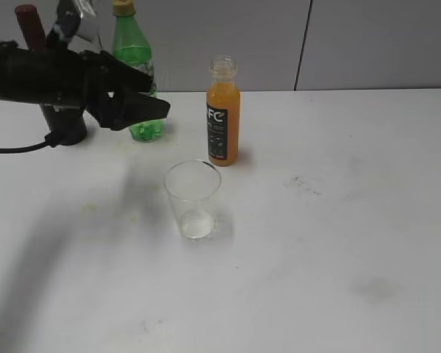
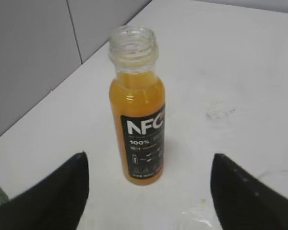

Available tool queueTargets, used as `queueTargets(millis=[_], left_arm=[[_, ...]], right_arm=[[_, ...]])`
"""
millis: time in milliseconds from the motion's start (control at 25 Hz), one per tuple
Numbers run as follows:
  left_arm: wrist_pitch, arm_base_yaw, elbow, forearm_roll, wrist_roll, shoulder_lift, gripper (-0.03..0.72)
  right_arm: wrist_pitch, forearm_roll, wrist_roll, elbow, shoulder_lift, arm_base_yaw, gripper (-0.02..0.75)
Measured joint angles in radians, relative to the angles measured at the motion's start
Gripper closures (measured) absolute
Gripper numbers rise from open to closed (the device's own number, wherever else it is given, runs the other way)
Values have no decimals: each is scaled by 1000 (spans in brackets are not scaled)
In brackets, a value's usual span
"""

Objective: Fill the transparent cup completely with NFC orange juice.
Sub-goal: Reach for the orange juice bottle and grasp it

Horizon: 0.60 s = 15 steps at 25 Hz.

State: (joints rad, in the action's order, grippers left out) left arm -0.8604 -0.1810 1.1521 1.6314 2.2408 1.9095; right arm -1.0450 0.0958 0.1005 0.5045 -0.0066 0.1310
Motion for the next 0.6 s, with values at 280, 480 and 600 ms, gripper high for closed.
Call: queueTargets(millis=[280, 480, 600], left_arm=[[-88, -16, 137, 80, 62, 178, 85], [-70, -66, 232, 84, 66, 261, 85], [-28, -92, 274, 85, 67, 300, 85]], right_arm=[[0, 0, 0, 0, 0, 0, 231], [0, 0, 0, 0, 0, 0, 231], [0, 0, 0, 0, 0, 0, 231]])
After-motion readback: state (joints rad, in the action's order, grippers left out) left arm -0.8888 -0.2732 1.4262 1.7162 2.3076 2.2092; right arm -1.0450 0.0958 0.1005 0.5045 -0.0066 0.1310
